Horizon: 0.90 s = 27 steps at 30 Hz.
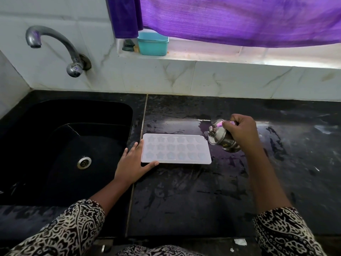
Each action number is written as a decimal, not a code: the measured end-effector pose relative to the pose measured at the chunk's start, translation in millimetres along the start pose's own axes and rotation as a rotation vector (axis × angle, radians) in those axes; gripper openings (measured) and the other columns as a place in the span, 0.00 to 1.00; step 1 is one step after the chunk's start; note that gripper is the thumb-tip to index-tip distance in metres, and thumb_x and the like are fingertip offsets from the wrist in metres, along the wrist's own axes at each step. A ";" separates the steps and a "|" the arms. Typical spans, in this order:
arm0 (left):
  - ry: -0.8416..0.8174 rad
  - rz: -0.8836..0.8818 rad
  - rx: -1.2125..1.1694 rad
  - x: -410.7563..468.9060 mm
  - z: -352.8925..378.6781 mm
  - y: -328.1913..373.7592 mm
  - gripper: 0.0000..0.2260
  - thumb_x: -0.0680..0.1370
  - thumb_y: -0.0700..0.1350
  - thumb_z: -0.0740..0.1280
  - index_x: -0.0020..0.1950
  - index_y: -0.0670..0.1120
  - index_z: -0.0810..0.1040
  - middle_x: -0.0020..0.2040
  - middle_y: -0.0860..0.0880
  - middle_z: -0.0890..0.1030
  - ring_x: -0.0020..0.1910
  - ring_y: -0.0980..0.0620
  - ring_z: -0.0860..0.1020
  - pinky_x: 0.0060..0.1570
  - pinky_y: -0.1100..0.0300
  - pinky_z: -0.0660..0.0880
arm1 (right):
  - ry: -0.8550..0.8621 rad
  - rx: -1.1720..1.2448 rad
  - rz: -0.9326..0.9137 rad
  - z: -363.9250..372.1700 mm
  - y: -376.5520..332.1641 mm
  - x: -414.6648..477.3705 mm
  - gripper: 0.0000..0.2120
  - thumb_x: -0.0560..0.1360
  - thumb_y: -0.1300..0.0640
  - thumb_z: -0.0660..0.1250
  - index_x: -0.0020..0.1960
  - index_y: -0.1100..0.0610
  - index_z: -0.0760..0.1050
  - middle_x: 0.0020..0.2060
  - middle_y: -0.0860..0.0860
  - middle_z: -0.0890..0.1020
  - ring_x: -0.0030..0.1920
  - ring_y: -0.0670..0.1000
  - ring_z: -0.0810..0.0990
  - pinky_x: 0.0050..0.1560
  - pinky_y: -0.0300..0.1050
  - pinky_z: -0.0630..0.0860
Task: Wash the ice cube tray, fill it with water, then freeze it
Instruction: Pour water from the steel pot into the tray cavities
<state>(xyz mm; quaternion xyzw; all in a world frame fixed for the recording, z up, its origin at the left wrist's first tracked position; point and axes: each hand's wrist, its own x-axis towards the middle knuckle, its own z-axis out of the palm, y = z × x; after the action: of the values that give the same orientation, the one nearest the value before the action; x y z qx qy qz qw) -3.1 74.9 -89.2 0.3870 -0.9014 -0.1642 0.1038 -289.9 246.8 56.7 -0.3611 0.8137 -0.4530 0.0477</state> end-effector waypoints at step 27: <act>-0.054 0.001 0.018 4.0 0.5 -1.8 0.55 0.65 0.81 0.44 0.80 0.45 0.47 0.79 0.49 0.58 0.79 0.53 0.51 0.76 0.50 0.47 | -0.132 0.438 0.106 84.7 -65.5 -12.9 0.17 0.68 0.65 0.70 0.29 0.56 0.64 0.27 0.55 0.65 0.30 0.51 0.65 0.33 0.43 0.65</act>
<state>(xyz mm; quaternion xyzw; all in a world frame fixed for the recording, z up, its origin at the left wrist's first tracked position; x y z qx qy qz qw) -4.8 70.9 -90.0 0.3828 -0.9055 -0.1663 0.0762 -210.4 173.8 54.4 -0.3277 0.7088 -0.5912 0.2016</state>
